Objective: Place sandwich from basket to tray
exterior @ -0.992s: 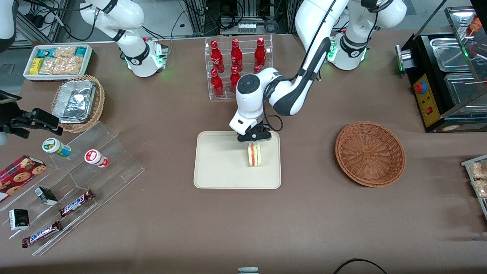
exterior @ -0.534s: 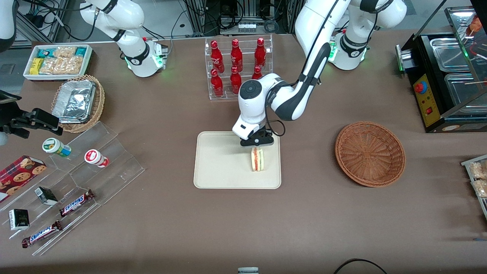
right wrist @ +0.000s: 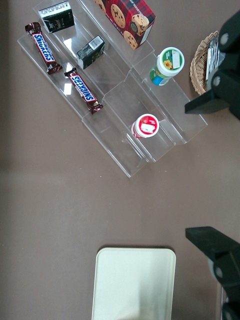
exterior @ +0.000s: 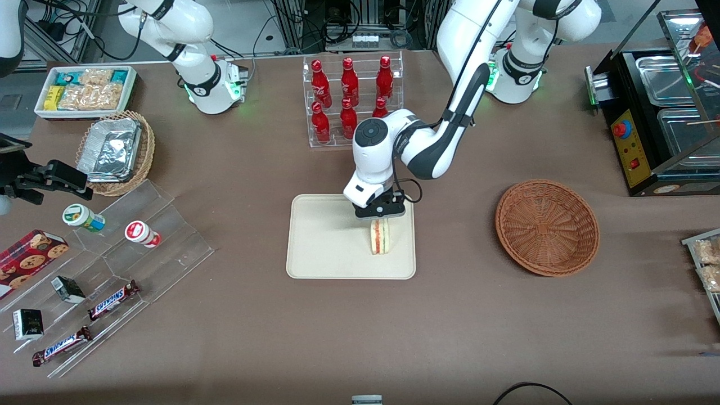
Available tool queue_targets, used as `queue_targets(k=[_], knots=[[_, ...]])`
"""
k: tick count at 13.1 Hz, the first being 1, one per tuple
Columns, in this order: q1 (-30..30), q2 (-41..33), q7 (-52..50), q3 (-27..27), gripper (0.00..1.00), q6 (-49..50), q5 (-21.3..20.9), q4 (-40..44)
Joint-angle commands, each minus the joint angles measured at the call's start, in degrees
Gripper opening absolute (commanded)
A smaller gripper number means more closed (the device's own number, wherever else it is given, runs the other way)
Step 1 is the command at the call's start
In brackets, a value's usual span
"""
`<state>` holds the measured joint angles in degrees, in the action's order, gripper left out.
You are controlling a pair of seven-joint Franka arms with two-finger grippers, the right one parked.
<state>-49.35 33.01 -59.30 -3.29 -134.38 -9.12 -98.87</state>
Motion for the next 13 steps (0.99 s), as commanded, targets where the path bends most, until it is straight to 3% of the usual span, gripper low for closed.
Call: queue_targets(k=[1, 4, 7, 13], knots=[[0.0, -8.1, -2.8, 0.1, 1.0, 10.2, -0.5, -0.2], [1.6, -18.4, -2.1, 0.0, 1.0, 21.9, 0.3, -0.8], [6.0, -26.8, -0.7, 0.0, 1.0, 25.9, 1.5, -1.8], [19.3, -37.4, 22.9, 0.0, 1.0, 35.3, 6.6, -3.6]])
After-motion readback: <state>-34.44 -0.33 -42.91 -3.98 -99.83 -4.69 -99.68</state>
